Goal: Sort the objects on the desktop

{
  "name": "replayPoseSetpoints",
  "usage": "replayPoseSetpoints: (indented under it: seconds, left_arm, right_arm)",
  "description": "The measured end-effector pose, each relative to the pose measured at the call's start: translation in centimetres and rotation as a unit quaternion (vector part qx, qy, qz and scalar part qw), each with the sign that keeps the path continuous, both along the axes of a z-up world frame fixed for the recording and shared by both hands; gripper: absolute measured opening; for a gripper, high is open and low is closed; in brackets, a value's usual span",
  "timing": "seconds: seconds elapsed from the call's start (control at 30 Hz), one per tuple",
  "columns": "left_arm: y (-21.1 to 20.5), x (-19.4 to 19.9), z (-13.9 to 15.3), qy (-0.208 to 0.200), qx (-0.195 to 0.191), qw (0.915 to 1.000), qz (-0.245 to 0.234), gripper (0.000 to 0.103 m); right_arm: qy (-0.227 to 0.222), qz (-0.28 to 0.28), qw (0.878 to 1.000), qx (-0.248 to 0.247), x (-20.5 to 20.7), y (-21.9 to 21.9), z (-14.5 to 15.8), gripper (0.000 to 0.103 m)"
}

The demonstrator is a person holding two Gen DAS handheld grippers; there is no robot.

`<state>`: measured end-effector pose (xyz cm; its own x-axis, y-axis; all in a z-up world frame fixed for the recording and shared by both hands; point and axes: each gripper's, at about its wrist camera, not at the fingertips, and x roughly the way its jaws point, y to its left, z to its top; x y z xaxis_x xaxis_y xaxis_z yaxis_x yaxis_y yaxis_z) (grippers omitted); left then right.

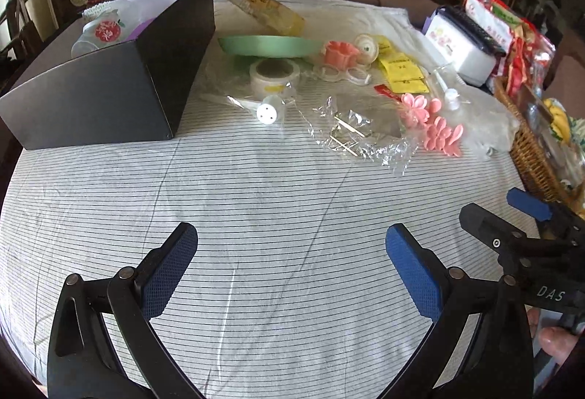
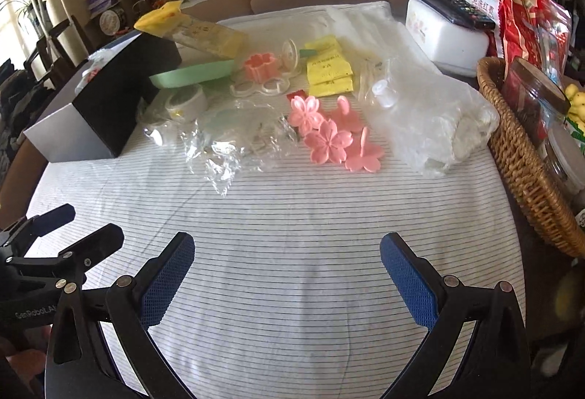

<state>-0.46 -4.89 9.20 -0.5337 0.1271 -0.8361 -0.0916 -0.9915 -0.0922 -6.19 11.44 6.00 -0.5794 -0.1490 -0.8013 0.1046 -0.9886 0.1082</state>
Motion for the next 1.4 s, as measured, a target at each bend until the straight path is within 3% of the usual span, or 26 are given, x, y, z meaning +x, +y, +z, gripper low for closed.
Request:
replayPoseSetpoints:
  seconds: [0.37,0.6,0.83,0.93,1.1,1.4]
  left_arm:
    - [1.2,-2.4,-4.9,-0.015,-0.022,0.9995,0.015,0.103]
    - [1.2,-3.7,-5.3,-0.017,-0.013,0.9995,0.022,0.103]
    - [1.6,-4.6,-5.7,-0.009,-0.031,0.9992,0.024,0.103]
    - [1.8,-4.6,-5.9,-0.003,-0.046,0.9985,0.028,0.103]
    - [1.8,-4.1,-6.0,0.016,-0.045,0.9981,0.039,0.103]
    - [1.6,-4.1,-5.9,0.016,-0.043,0.9978,0.047,0.103]
  right_arm:
    - [-0.008,-0.014,1.0,0.012,-2.4,0.9,-4.2,0.103]
    - [-0.002,-0.019,1.0,0.009,-3.5,0.7,-4.5,0.103]
    - [-0.003,-0.018,1.0,0.018,-4.7,0.6,-5.1,0.103]
    - [0.003,-0.019,0.999,0.028,-4.8,0.5,-5.2,0.103]
    - [0.011,-0.022,0.999,0.035,-4.7,0.5,-5.4,0.103]
    - [0.007,-0.025,0.998,0.054,-4.9,0.1,-5.6,0.103]
